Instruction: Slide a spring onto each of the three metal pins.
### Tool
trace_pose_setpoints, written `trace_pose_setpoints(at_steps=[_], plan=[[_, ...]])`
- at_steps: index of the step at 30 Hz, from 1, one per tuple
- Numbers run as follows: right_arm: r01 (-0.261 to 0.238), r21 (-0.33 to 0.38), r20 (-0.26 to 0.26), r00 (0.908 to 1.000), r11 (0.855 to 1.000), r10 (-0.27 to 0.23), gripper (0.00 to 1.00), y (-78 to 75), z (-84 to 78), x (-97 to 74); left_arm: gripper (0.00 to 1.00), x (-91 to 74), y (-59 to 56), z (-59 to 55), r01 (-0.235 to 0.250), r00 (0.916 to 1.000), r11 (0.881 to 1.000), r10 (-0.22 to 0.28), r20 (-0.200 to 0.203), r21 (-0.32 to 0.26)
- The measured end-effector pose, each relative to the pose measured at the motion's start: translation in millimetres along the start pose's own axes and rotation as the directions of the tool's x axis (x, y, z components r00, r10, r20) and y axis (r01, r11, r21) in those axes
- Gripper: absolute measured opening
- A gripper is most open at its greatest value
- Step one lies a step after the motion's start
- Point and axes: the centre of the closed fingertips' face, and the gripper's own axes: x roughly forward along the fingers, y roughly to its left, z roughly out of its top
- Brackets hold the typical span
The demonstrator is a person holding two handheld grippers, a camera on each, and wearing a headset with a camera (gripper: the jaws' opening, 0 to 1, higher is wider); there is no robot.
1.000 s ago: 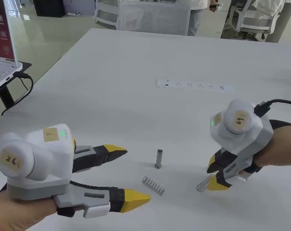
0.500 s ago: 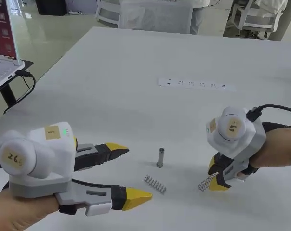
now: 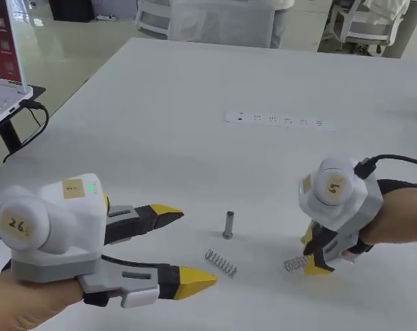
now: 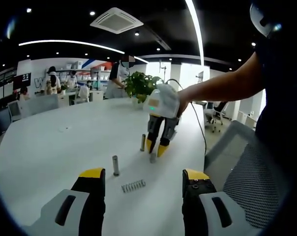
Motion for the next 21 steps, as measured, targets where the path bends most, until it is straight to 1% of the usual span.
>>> trace_pose_setpoints(at_steps=[4,6,8,12,16,17,21], plan=[[-0.004,0.001,-0.008,1.0,1.0,0.004,0.13,2.5,-2.2,1.4,0.59,0.0,-0.4,-0.2,0.001,1.0,1.0,-0.001,0.0,0.001],[-0.004,-0.011,-0.017,0.9998,1.0,0.004,0.11,4.5,-3.9,2.0,0.59,-0.1,-0.5,-0.2,0.001,1.0,1.0,-0.001,0.0,0.001],[-0.008,-0.013,-0.02,0.9998,1.0,0.008,0.12,5.8,-4.4,2.0,0.58,-0.4,-0.5,-0.5,0.001,1.0,1.0,-0.001,0.0,0.002],[-0.007,-0.022,-0.019,0.9998,1.0,0.007,0.12,7.2,-4.5,1.5,0.58,-0.6,-1.2,-0.7,0.003,1.0,1.0,-0.003,0.0,0.001],[-0.002,-0.037,-0.021,0.9998,0.999,0.001,0.11,7.5,-5.0,1.3,0.58,-0.4,-1.6,-0.5,0.006,1.0,1.0,-0.006,-0.001,0.003],[0.002,-0.051,-0.021,0.9998,0.999,-0.003,0.11,7.6,-5.2,1.3,0.58,-0.4,-1.7,-0.4,0.006,1.0,1.0,-0.006,-0.001,0.003],[0.005,-0.058,-0.019,0.9998,0.998,-0.006,0.09,7.3,-5.0,1.5,0.58,-0.3,-2.2,-0.4,0.008,1.0,1.0,-0.008,-0.001,0.003]])
